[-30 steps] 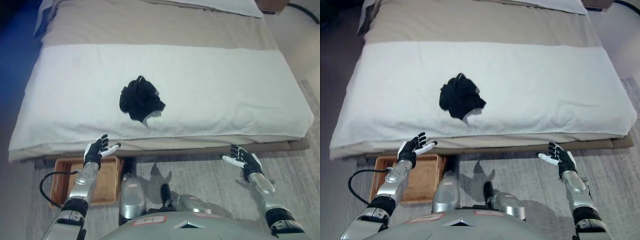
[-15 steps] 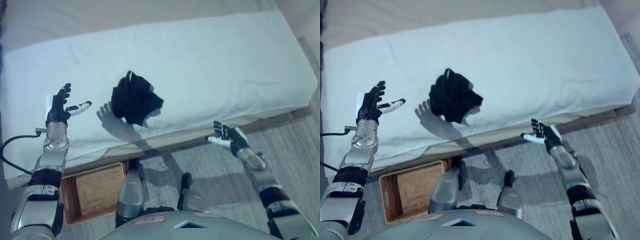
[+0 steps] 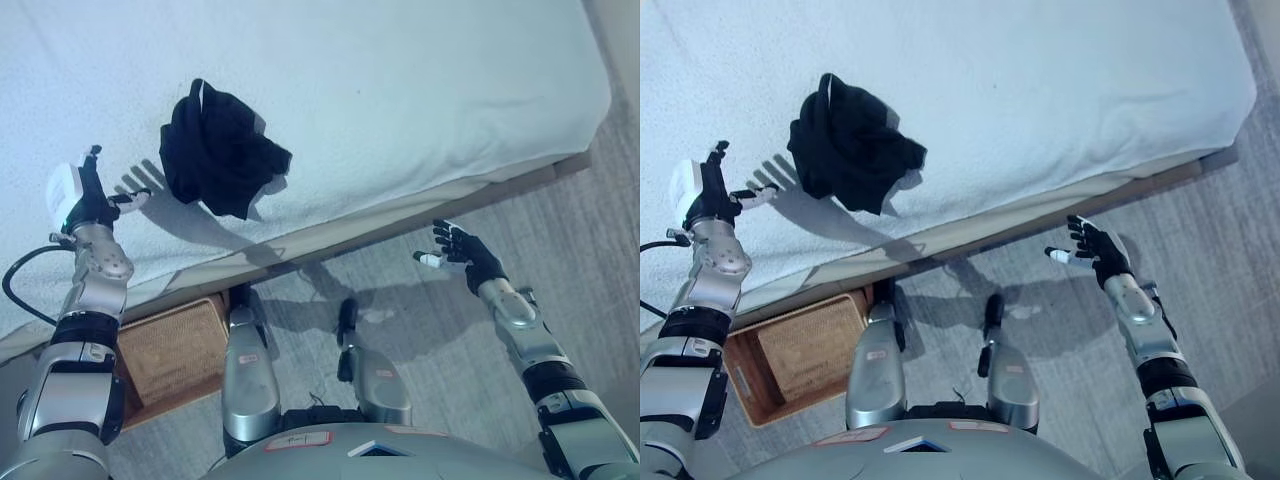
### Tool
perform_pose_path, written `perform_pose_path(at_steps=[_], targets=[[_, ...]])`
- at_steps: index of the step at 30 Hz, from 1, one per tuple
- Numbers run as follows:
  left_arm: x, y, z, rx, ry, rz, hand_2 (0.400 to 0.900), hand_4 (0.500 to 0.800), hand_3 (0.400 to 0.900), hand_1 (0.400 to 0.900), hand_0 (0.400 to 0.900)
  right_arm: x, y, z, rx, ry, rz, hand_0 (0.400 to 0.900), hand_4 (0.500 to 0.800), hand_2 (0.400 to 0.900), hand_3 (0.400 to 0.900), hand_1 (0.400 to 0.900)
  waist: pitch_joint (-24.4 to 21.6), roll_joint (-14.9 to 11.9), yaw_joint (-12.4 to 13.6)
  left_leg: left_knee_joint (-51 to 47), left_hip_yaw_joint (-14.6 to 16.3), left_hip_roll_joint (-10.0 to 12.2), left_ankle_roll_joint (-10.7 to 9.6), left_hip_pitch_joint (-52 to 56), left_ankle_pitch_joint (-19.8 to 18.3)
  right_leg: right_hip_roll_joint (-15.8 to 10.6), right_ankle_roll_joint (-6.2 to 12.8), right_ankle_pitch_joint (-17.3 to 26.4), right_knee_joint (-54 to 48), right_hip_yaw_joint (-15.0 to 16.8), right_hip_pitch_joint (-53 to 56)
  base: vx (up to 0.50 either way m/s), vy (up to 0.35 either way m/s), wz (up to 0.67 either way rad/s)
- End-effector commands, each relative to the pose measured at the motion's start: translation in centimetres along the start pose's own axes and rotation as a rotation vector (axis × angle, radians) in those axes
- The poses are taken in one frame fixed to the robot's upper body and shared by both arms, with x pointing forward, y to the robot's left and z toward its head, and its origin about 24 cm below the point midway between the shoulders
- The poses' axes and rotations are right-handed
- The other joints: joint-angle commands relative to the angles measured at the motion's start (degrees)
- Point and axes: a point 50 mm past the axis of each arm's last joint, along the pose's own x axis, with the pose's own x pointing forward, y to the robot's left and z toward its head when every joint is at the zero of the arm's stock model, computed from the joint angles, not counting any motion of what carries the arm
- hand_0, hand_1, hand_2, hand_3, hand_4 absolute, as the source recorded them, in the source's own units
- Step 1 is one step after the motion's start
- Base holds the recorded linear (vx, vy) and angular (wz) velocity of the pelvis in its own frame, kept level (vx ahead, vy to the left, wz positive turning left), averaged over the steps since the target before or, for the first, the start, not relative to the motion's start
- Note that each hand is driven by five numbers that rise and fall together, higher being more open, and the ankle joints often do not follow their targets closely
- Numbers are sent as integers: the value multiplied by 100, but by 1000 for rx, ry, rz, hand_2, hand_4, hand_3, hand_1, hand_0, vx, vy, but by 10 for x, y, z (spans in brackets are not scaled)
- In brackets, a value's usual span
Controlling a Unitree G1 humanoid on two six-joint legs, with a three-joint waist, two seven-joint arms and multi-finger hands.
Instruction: Put the clothes on the bed into the basket.
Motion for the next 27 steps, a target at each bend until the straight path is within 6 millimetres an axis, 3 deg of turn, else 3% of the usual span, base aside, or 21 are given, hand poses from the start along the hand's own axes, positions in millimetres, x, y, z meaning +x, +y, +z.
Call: perform_pose_path(at_steps=[1,4,12,18,27], targets=[[25,38,28,-63,-75,157,900,800,900,900,900,-1,-39,49,-78,-211,-96,900,800,900,900,900,-298,-15,-157,584,-348,226,-154,-759,-38,-462,323,162,383,64,-211,-31,23,-5],[34,46,34,-79,-55,191,900,800,900,900,900,-4,-39,59,-90,-264,-87,900,800,900,900,900,-280,-44,-274,615,-338,260,-185,-921,-19,-450,346,236,382,61,-371,-27,14,-5],[41,51,76,-226,-166,193,900,800,900,900,900,-6,-37,74,-98,-334,-94,900,800,900,900,900,-216,-63,-458,712,-367,254,-205,-1321,-33,-468,401,360,354,57,-698,-11,13,-2],[39,34,106,-267,-246,137,900,800,900,900,900,-4,-30,78,-97,-357,-78,900,800,900,900,900,-223,-75,-576,786,-354,200,-189,-1580,-60,-504,425,421,387,59,-912,-10,13,-2],[35,10,122,-317,-249,58,900,800,900,900,900,-4,-29,85,-121,-385,-84,900,800,900,900,900,-202,-46,-718,866,-309,201,-183,-1779,-94,-491,437,436,489,120,-1207,-19,16,-7]])
